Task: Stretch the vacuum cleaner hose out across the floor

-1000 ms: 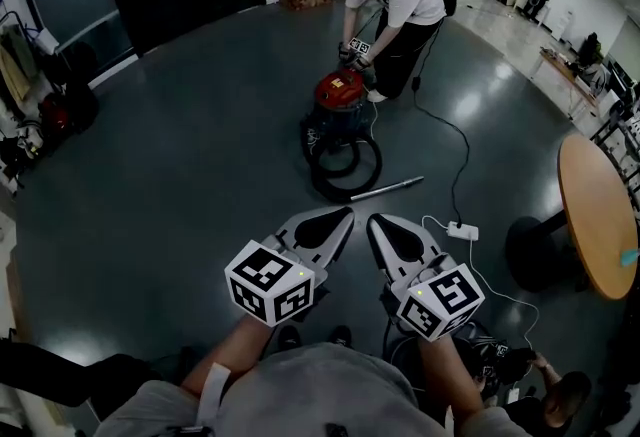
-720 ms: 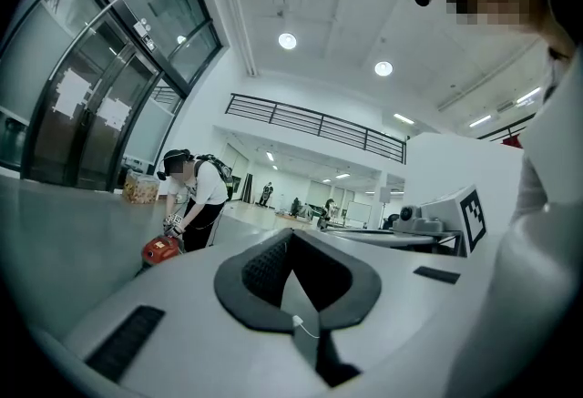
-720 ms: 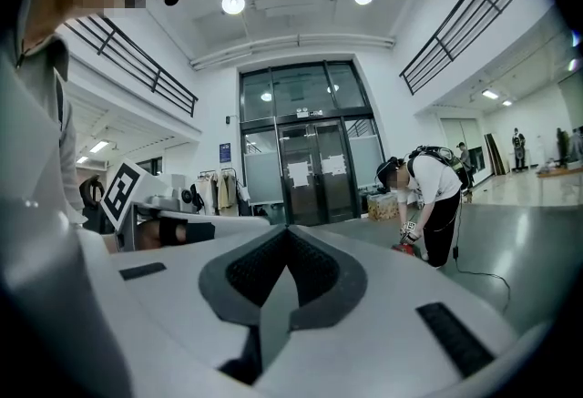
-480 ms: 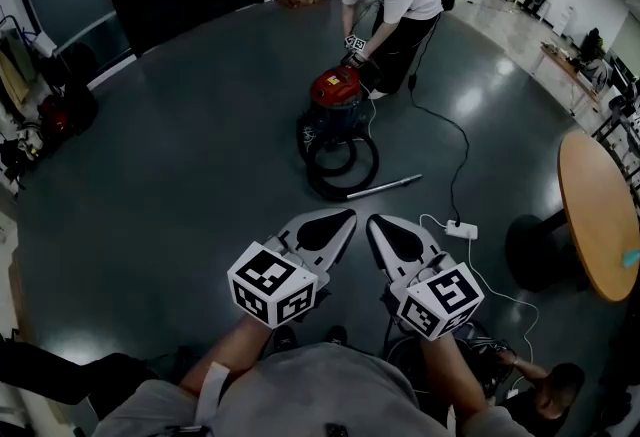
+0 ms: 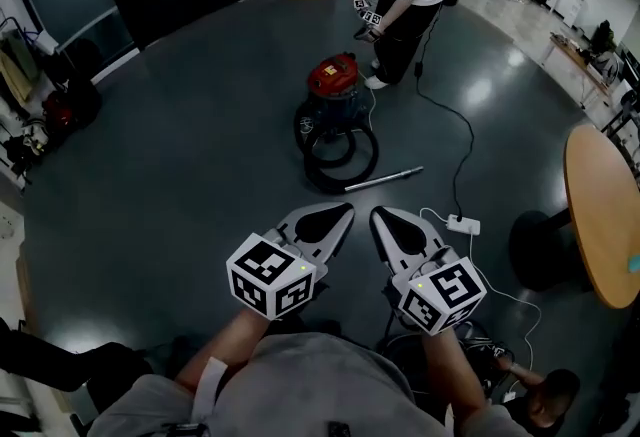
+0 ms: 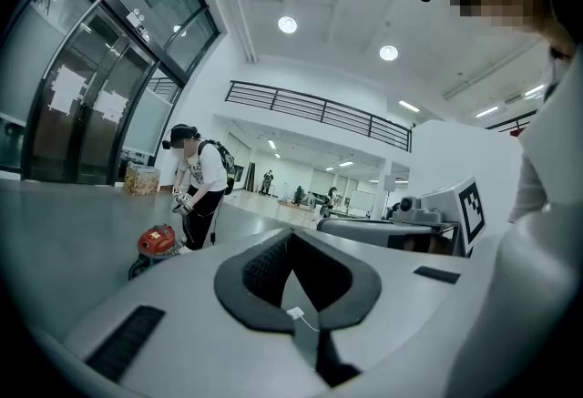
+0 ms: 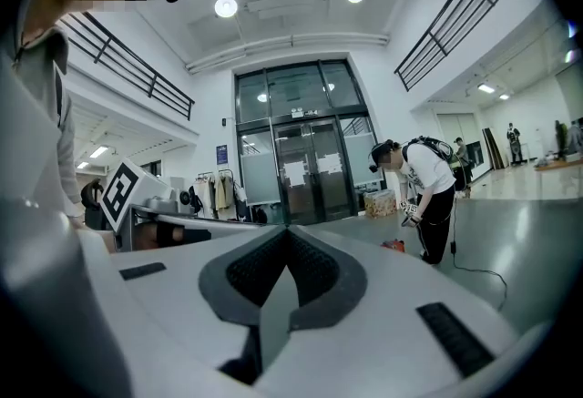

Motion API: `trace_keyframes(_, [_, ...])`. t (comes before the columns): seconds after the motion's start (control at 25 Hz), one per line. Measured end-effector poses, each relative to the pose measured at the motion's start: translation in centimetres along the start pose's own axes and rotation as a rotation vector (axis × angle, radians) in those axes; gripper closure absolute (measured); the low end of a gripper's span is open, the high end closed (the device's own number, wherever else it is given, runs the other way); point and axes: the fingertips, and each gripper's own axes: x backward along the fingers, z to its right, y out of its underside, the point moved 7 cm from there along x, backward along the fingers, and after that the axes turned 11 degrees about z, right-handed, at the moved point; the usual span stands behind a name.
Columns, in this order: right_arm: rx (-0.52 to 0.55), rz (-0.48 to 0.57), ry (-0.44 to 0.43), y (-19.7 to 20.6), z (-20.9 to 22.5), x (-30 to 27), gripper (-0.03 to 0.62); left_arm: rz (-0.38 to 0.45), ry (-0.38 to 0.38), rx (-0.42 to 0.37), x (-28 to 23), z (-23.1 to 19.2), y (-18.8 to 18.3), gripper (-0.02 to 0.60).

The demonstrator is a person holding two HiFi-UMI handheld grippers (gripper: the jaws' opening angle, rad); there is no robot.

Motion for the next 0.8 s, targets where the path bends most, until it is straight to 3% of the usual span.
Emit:
trace_keyframes(0.4, [-0.017, 0.009, 0.028, 0.5, 4.5, -1.2, 0.589, -0.045, 0.019, -0.007, -4.3, -1.4, 1.3, 0.584])
trace_keyframes(0.8, [-0.006, -0.035, 0.101, 2.5, 10.7, -8.4, 0.589, -0.032, 0.058, -0.013, -10.4, -10.1, 1.6, 0.584])
